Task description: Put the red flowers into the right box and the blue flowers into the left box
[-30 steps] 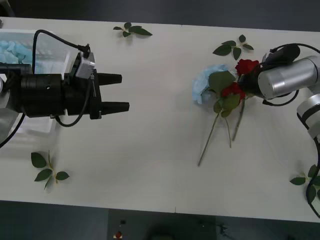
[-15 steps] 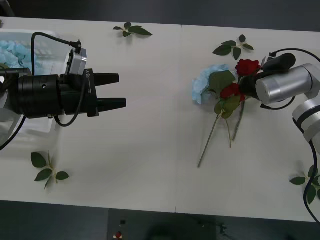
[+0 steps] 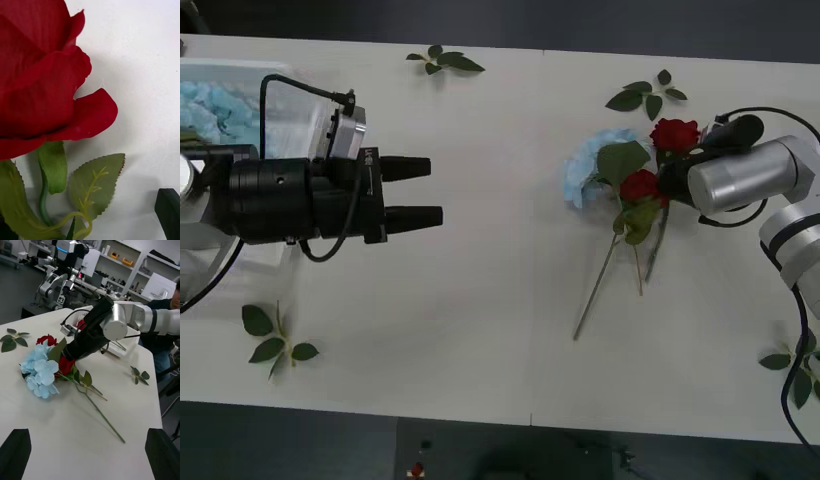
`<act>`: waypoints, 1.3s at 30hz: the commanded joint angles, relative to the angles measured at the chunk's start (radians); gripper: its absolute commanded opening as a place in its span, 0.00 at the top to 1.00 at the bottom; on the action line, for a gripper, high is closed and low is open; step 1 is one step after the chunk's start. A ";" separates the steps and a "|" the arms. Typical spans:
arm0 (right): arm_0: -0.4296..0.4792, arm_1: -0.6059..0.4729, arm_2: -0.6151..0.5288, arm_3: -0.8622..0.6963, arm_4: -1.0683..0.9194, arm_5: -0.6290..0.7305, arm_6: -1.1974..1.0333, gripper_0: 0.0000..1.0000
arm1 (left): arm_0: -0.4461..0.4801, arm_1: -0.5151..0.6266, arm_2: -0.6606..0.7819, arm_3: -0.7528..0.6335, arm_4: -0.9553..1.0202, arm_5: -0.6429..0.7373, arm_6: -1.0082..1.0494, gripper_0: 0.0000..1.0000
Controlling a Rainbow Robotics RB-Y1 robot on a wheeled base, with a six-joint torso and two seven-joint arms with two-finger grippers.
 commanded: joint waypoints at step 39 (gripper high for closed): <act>-0.038 -0.393 -0.022 -0.190 -0.318 0.155 0.069 1.00 | -0.077 -0.014 -0.014 -0.017 -0.039 -0.066 0.035 0.11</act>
